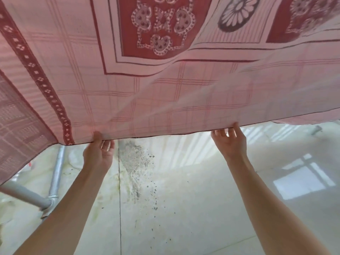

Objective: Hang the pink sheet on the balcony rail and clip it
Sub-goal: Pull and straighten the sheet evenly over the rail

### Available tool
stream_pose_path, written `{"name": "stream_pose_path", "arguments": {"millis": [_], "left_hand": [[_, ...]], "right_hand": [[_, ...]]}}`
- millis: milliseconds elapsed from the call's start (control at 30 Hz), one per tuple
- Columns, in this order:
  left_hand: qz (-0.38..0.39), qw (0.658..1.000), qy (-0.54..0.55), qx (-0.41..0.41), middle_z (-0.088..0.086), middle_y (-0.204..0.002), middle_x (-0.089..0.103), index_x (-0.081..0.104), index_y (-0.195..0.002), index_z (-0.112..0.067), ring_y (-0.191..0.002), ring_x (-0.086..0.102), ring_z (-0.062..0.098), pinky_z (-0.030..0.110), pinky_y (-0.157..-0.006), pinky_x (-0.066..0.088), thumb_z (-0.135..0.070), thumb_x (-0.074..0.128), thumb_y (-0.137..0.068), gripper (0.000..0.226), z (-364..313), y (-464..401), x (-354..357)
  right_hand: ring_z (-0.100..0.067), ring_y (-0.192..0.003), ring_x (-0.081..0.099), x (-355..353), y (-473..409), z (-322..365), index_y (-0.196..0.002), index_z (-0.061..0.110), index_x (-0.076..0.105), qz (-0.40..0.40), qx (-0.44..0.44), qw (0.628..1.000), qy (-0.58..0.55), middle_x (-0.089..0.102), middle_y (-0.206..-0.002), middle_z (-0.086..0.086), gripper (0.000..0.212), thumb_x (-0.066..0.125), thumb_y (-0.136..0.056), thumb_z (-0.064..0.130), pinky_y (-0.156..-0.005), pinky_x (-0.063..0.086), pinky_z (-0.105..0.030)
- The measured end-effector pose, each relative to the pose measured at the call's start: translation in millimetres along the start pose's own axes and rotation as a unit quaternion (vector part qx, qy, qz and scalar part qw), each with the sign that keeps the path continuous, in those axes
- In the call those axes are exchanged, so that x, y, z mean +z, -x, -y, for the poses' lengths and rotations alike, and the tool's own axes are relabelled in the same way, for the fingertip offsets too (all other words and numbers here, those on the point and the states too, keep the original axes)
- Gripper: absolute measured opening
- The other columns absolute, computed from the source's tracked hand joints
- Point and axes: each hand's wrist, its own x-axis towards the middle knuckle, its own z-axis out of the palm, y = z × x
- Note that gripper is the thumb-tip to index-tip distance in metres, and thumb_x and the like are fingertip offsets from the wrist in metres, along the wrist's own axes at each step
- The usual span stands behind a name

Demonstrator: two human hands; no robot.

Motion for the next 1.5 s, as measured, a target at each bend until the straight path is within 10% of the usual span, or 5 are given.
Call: {"name": "stream_pose_path", "arguments": {"millis": [167, 567, 833, 1167, 1500], "left_hand": [[-0.008, 0.999, 0.032, 0.023, -0.004, -0.088, 0.054, 0.053, -0.089, -0.015, -0.081, 0.053, 0.009, 0.024, -0.066, 0.047, -0.019, 0.054, -0.092, 0.005, 24.6, -4.9, 11.8], [0.198, 0.948, -0.227, -0.099, 0.005, -0.14, 0.043, 0.043, -0.129, -0.014, -0.114, 0.051, 0.018, 0.038, -0.09, 0.045, -0.044, 0.083, -0.051, 0.093, 164.4, 67.8, 74.3], [0.133, 0.968, -0.212, -0.033, -0.011, -0.121, 0.056, 0.053, -0.116, -0.027, -0.115, 0.048, 0.012, 0.033, -0.089, 0.039, -0.024, 0.058, -0.087, 0.03, 263.8, 80.0, 136.8], [0.077, 0.972, -0.206, 0.078, -0.01, -0.088, 0.063, 0.058, -0.091, -0.024, -0.078, 0.06, 0.005, 0.026, -0.074, 0.046, -0.004, 0.058, -0.087, 0.021, 249.5, 65.9, 131.5], [0.076, 0.971, -0.206, 0.095, -0.008, -0.089, 0.061, 0.057, -0.092, -0.024, -0.076, 0.058, 0.005, 0.025, -0.075, 0.046, -0.004, 0.057, -0.087, 0.02, 249.1, 58.0, 134.1]], "right_hand": [[-0.013, -0.084, 0.062, -21.6, -15.3, 9.4, -0.091, 0.013, 0.062, -0.029, 0.013, 0.999, 0.026, 0.063, -0.09, 0.001, 0.005, 0.057, -0.09, 0.013, -0.072, 0.054, -0.026], [-0.012, -0.077, 0.071, -56.3, -60.0, 31.1, -0.11, 0.012, 0.056, 0.069, 0.131, 0.989, 0.007, 0.073, -0.083, 0.0, 0.023, 0.051, -0.09, 0.004, -0.074, 0.058, -0.028], [-0.023, -0.129, 0.045, -72.6, -56.9, 48.6, -0.125, 0.01, 0.05, 0.07, 0.137, 0.948, 0.277, 0.049, -0.135, -0.009, 0.031, 0.045, -0.097, 0.02, -0.081, 0.042, -0.021], [-0.009, -0.071, 0.052, -63.4, -72.5, 97.9, -0.081, 0.025, 0.058, 0.103, 0.076, 0.96, 0.248, 0.056, -0.078, 0.006, 0.012, 0.055, -0.087, 0.034, -0.069, 0.038, -0.027], [-0.009, -0.085, 0.056, -78.8, -114.4, 177.3, -0.096, 0.019, 0.058, 0.037, -0.042, 0.996, 0.069, 0.063, -0.081, 0.01, 0.01, 0.053, -0.093, 0.027, -0.071, 0.043, -0.024]]}}
